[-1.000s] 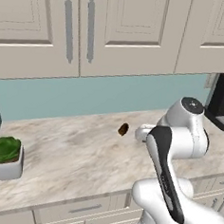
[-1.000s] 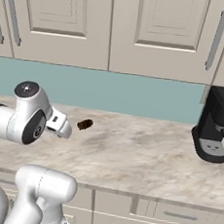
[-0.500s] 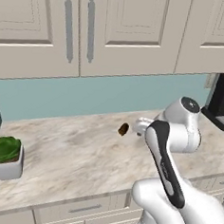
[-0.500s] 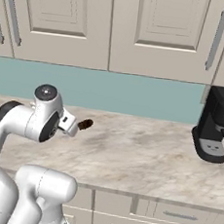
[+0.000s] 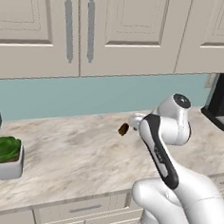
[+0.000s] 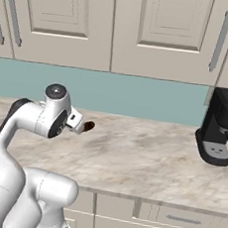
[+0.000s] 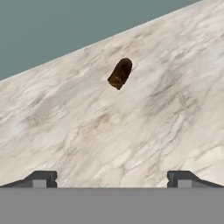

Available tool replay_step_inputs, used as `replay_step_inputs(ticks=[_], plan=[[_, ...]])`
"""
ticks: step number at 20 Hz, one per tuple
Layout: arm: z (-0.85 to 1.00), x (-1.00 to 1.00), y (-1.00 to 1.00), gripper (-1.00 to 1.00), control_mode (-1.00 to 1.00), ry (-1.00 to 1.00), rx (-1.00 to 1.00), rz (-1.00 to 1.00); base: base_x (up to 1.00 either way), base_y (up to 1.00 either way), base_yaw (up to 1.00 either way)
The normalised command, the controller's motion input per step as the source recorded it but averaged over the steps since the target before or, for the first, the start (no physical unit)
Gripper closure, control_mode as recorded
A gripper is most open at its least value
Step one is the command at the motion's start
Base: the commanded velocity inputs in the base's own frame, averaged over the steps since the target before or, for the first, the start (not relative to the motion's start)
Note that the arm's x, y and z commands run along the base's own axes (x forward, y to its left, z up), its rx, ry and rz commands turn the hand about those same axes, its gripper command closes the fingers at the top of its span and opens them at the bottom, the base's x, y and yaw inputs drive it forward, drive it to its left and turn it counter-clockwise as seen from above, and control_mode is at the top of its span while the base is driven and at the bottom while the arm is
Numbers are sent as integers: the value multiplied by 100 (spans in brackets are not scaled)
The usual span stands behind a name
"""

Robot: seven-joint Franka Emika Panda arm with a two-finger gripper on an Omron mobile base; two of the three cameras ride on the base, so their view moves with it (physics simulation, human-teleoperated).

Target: Place the beer on the top shelf of the fridge to keep it out of children's reach, and place the mango and sweet potato on lower shelves for easy access.

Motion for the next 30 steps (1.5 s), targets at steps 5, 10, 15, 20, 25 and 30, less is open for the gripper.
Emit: replay_step_inputs(ticks=[5,10,15,20,25,30], plan=[[-31,35,0,-100,-100,0,0,0,0,0,0],[-28,35,0,-100,-100,2,0,-1,0,0,0],[-26,34,0,-100,-100,9,0,-5,0,0,0],[-28,37,0,-100,-100,9,0,-9,0,0,0],[-22,38,0,-100,-100,4,0,-8,0,0,0],[-13,38,0,-100,-100,0,0,-3,0,0,0]])
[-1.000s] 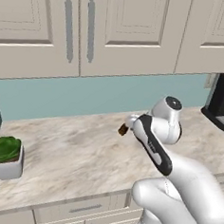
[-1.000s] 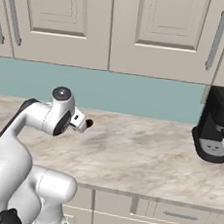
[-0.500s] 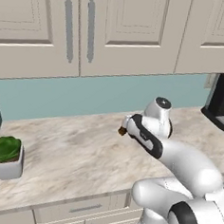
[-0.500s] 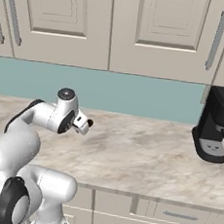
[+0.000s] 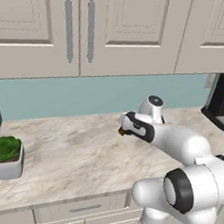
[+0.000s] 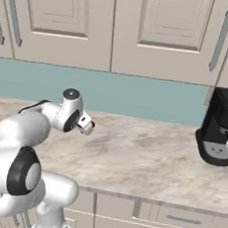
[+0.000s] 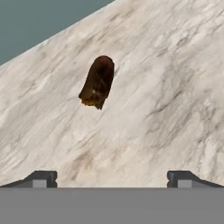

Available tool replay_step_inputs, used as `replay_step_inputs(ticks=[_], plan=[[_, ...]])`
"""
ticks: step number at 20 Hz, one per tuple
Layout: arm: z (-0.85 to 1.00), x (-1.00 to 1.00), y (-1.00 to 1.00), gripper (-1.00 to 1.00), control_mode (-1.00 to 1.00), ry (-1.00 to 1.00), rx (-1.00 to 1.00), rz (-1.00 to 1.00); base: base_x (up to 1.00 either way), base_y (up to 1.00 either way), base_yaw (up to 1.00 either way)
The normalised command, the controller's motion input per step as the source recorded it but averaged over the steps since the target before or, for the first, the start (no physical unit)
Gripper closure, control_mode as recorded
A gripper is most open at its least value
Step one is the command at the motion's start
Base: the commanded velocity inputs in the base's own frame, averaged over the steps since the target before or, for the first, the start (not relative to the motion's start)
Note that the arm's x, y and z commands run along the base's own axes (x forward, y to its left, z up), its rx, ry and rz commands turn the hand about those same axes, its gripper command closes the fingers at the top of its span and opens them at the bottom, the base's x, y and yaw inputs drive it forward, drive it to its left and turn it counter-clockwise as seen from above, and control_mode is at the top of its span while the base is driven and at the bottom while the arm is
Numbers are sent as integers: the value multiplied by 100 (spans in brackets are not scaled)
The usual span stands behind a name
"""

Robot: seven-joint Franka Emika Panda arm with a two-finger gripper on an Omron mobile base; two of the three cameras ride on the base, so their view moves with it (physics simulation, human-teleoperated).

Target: Place the beer on the top shelf of the fridge to keep it out of children's reach, and place the mango and sweet potato on lower shelves for easy access.

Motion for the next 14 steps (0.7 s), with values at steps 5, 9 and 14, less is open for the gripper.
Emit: replay_step_inputs(ticks=[5,9,14], plan=[[-9,38,0,-100,-100,0,0,0,0,0,0],[-7,43,1,-100,-100,0,0,0,0,0,0],[-11,40,4,-100,-100,0,0,0,0,0,0]])
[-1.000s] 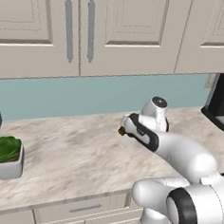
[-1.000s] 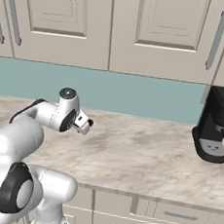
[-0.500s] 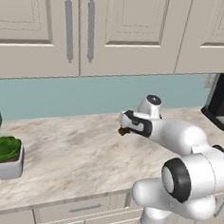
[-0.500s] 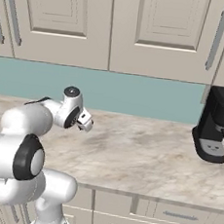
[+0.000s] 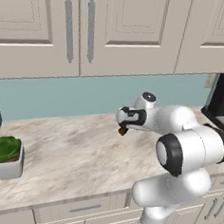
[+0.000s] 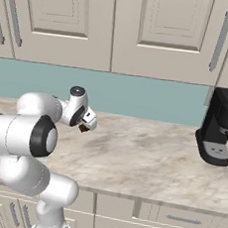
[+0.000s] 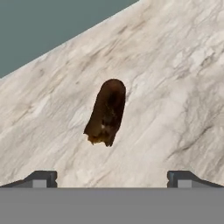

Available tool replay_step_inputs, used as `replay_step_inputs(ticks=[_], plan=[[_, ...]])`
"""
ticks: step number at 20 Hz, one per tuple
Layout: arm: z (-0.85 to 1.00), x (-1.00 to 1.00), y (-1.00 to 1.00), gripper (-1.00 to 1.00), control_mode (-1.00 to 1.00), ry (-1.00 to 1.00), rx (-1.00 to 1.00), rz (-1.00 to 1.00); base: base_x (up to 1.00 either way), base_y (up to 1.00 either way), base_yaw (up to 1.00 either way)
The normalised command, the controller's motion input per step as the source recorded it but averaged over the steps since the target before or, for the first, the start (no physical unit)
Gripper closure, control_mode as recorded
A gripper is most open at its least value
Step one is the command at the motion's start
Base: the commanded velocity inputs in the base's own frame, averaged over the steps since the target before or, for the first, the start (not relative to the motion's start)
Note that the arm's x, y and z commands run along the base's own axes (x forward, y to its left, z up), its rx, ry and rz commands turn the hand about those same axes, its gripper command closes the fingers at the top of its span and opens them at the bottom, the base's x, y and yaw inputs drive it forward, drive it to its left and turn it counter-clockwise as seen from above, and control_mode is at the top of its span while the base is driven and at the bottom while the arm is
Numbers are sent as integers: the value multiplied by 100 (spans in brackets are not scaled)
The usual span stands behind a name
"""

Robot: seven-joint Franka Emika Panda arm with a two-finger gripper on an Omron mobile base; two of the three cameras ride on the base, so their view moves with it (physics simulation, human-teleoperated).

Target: Place the beer on the top shelf of the fridge to keep it out of children's reach, and place the mango and sweet potato on lower shelves for easy access.

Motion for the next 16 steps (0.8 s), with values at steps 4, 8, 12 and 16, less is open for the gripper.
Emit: replay_step_inputs(ticks=[4,8,12,16], plan=[[-22,38,9,-100,-100,0,0,-1,0,0,0],[-35,37,10,-100,-100,1,0,-1,0,0,0],[-33,36,7,-100,-100,2,0,-1,0,0,0],[-31,32,3,-100,-100,2,0,-1,0,0,0]])
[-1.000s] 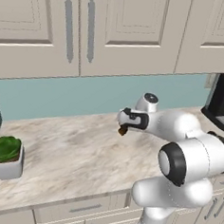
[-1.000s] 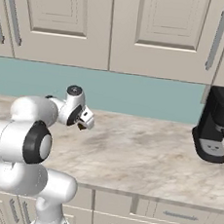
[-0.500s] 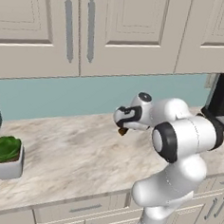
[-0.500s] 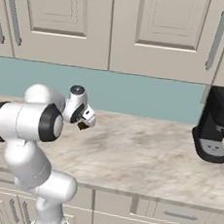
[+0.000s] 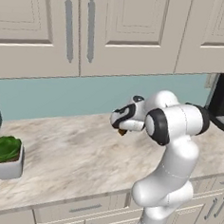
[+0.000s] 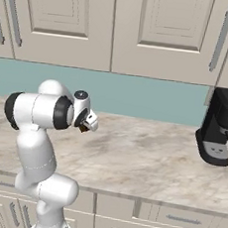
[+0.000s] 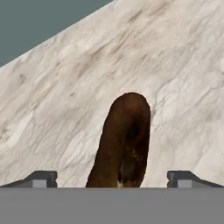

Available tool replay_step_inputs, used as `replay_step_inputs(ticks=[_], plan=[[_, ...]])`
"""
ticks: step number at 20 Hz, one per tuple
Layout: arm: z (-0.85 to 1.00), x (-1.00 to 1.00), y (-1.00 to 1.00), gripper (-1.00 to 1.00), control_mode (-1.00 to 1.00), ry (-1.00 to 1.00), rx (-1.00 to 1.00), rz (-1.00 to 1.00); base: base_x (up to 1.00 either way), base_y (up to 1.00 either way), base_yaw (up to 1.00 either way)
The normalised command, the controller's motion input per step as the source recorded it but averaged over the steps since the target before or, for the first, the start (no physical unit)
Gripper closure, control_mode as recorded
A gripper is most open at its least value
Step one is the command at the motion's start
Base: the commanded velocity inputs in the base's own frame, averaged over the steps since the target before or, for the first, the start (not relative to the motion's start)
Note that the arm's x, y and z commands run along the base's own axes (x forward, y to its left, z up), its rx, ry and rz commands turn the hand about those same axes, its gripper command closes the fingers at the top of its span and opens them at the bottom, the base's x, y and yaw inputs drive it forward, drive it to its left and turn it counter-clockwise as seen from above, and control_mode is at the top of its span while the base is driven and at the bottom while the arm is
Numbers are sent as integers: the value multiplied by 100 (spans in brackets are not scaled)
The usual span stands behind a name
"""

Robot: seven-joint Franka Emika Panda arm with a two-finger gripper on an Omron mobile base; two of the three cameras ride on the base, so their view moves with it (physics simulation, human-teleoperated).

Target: Place the beer on the top shelf of the fridge to keep it out of children's reach, and place the mango and sweet potato on lower shelves for easy access.

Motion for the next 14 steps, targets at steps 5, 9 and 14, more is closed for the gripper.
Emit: replay_step_inputs(ticks=[5,9,14], plan=[[-27,29,0,-100,-100,3,0,-1,0,0,0],[-29,24,0,-100,-100,3,0,-2,0,0,0],[-27,22,0,-100,-100,4,0,-2,0,0,0]])
